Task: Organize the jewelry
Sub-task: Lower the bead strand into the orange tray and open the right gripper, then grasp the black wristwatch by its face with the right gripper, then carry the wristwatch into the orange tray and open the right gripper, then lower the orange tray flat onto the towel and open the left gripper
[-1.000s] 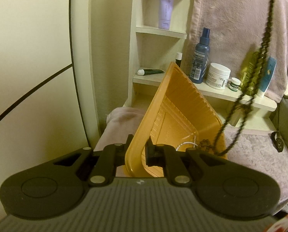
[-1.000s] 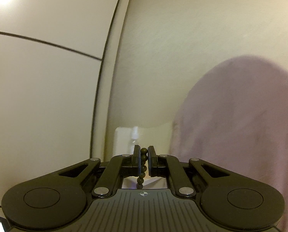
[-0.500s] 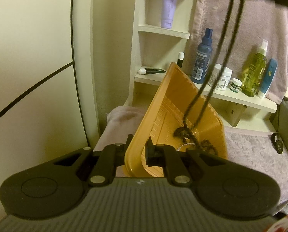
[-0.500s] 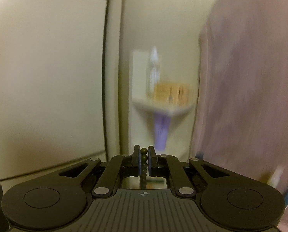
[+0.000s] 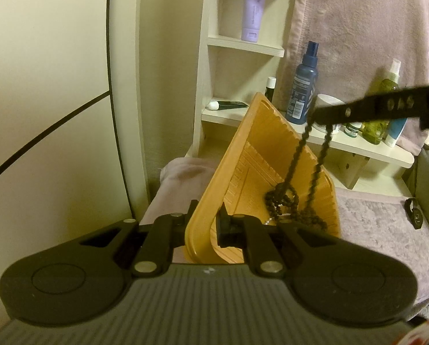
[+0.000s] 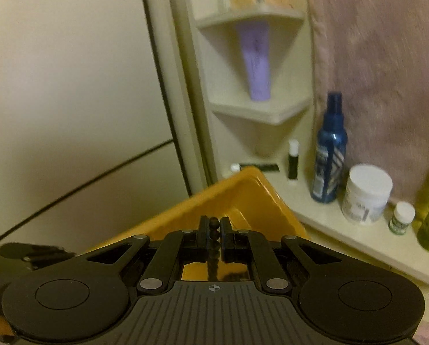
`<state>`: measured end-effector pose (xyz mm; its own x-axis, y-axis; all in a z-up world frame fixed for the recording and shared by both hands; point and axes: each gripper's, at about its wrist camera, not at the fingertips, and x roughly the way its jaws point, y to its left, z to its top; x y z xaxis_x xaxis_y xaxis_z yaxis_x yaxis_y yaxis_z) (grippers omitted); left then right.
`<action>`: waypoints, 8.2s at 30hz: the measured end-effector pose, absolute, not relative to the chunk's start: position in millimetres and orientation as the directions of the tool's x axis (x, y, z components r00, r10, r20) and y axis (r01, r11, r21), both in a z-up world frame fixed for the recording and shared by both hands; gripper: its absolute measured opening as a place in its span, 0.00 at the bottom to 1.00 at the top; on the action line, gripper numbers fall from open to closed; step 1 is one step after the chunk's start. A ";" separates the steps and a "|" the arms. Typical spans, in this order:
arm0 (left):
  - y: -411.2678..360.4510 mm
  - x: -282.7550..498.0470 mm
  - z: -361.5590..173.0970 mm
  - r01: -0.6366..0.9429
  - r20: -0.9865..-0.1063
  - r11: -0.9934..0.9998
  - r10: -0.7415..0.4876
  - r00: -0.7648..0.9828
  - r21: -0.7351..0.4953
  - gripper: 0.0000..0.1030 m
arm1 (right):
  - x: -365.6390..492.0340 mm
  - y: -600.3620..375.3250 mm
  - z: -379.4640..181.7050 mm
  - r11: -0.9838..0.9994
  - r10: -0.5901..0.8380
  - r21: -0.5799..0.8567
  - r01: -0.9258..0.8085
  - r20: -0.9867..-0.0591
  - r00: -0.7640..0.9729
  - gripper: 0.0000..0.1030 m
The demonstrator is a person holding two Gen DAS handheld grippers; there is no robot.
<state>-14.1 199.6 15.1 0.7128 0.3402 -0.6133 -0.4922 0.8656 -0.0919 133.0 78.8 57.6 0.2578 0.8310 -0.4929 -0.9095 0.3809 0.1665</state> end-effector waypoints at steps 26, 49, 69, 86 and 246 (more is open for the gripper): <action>197.8 -14.1 14.5 -0.498 -0.615 0.863 0.349 0.706 -0.082 0.09 | 141.8 -18.8 -7.3 0.600 0.761 0.330 -0.729 -0.517 0.393 0.50; 195.0 -13.1 16.0 -0.496 -0.617 0.866 0.354 0.703 -0.069 0.09 | 145.2 -154.5 -54.4 0.871 0.486 0.239 -0.430 -0.551 0.678 0.50; 186.9 -10.5 21.4 -0.497 -0.623 0.867 0.372 0.688 -0.031 0.09 | 206.7 -174.8 -84.7 0.936 0.321 0.052 -0.349 -0.538 0.780 0.58; 188.7 -9.2 20.2 -0.501 -0.628 0.865 0.376 0.681 -0.026 0.09 | 236.4 -153.9 -103.8 0.932 0.275 -0.044 -0.359 -0.558 0.783 0.59; 211.8 -68.5 13.1 -0.523 -0.651 0.832 0.293 0.700 -0.188 0.69 | 87.9 -59.8 -0.8 0.766 0.632 0.370 -0.526 -0.582 0.511 0.74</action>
<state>-68.5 211.8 13.1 0.7004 0.2933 -0.6507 -0.5228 0.8315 -0.1878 87.9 -59.8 -0.8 0.5108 0.6324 -0.5824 -0.5258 0.7658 0.3703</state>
